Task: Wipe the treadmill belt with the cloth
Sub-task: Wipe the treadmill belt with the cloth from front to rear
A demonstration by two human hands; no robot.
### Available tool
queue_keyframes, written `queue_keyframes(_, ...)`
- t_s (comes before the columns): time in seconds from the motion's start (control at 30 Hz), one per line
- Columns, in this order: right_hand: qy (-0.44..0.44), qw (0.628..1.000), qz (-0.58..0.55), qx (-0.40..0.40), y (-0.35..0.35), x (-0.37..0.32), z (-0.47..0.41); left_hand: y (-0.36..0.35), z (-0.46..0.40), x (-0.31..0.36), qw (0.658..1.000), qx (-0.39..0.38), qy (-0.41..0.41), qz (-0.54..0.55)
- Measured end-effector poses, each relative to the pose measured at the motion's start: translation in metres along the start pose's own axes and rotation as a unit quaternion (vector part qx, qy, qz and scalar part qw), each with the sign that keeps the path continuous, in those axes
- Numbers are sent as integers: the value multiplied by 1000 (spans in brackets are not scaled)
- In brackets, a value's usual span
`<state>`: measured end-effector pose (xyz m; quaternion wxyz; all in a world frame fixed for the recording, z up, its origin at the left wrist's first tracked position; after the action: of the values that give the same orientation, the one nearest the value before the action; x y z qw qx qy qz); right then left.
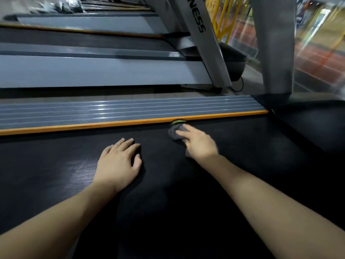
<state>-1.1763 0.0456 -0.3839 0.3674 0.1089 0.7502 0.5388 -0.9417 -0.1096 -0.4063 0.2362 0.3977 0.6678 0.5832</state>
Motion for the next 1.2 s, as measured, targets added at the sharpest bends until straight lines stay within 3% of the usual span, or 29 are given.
queue_keyframes(0.1, -119, 990, 25, 78, 24, 53, -2, 1, 1, 0, 1000, 20, 3, 7)
queue_keyframes(0.2, -162, 977, 36, 135, 11, 37, -2, 0, -1, 1, 1000, 21, 12, 7)
queue_keyframes(0.33, -65, 992, -31, 105, -25, -54, -8, -3, -3, -2, 999, 12, 43, 6)
queue_keyframes(0.4, -14, 997, -12, 73, -42, -89, 2, -3, -2, -3, 999, 10, 42, 9)
queue_keyframes(0.53, 83, 994, 15, 67, -36, -45, 7, 0, -1, -2, 999, 11, 39, 3)
queue_keyframes(0.6, 72, 991, 64, 93, -13, 13, -3, 0, -1, -1, 999, 8, 39, 0)
queue_keyframes(0.67, -12, 985, 102, 139, 14, 69, -8, 0, -1, 0, 999, 4, 37, -7)
queue_keyframes(0.77, -136, 965, 74, 213, 25, 80, -3, 0, -2, 1, 999, 4, 36, -6)
queue_keyframes(0.83, -114, 968, 45, 218, 4, 27, -1, 0, -3, 2, 999, 7, 37, -5)
queue_keyframes(0.93, -6, 984, -24, 176, -42, -69, 9, -1, -2, 0, 999, 13, 40, -12)
queue_keyframes(1.0, 47, 985, -28, 161, -60, -93, 13, -1, -2, -1, 999, 9, 38, -15)
queue_keyframes(1.1, 82, 985, -29, 149, -46, -57, 9, 0, -2, -1, 999, 6, 37, -14)
queue_keyframes(1.2, 40, 980, 17, 194, -10, 15, -3, 2, 0, 0, 999, 8, 38, -11)
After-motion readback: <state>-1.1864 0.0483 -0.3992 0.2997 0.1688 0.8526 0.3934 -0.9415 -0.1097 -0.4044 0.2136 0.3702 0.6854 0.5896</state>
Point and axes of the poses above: each hand's wrist, its own z-axis away from the middle knuckle, its own y-axis out of the back of the hand, x = y × z, the point moved 1 cm from there along -z, towards the middle knuckle, and after that the axes turned 5 degrees about -z, right-handed, at the moved point
